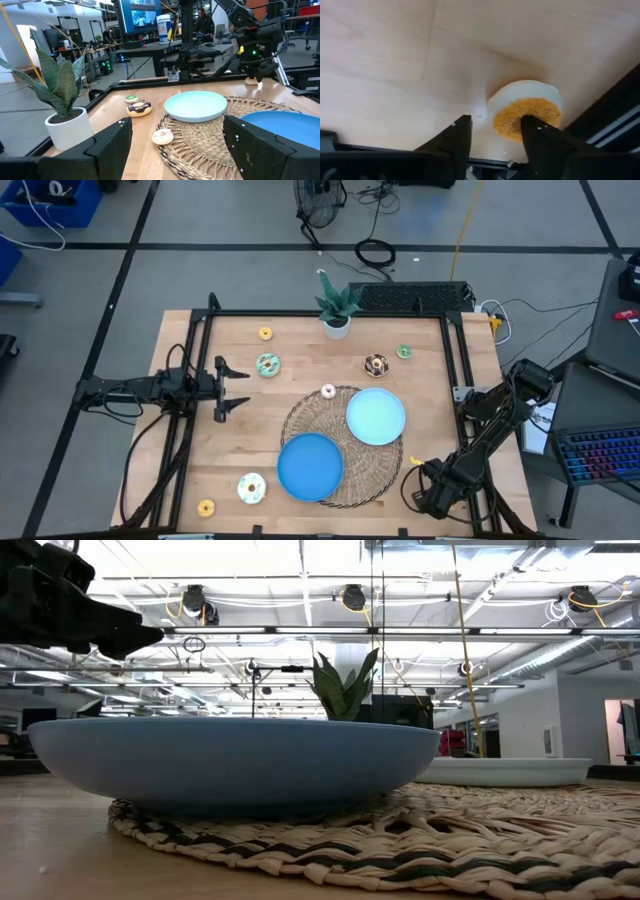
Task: Pick & Place donuts
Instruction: Put the small orange donut on the light blue plate
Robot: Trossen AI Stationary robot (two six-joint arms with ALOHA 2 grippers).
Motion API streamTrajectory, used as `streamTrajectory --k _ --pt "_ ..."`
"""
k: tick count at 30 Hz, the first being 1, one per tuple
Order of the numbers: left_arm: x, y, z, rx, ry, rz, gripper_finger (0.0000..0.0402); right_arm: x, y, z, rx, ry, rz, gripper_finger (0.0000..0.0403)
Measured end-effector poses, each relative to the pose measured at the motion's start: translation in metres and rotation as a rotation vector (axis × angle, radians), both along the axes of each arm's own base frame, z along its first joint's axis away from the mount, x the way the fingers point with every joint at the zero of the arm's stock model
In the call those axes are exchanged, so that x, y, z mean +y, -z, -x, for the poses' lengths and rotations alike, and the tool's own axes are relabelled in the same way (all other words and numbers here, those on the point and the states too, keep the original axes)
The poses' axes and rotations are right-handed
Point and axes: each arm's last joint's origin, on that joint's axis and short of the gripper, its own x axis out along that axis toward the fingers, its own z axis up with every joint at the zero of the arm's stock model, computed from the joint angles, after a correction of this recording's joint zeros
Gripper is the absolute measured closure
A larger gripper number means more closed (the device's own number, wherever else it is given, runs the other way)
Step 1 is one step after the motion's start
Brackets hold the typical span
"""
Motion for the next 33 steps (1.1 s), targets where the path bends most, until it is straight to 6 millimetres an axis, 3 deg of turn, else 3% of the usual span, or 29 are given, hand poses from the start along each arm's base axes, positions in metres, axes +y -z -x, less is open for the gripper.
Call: streamTrajectory --k 14,21,33 --pt "0.000 0.000 0.000 -0.001 0.000 0.000 0.0096 -0.007 0.012 0.004 -0.003 0.002 -0.003 0.0337" --pt "0.000 0.000 0.000 -0.001 -0.001 0.000 0.0096 -0.007 0.013 0.002 -0.119 -0.067 0.022 0.0392" --pt "0.000 0.000 0.000 -0.001 0.000 0.000 0.0096 -0.013 0.013 -0.010 -0.271 -0.140 0.067 0.0399"
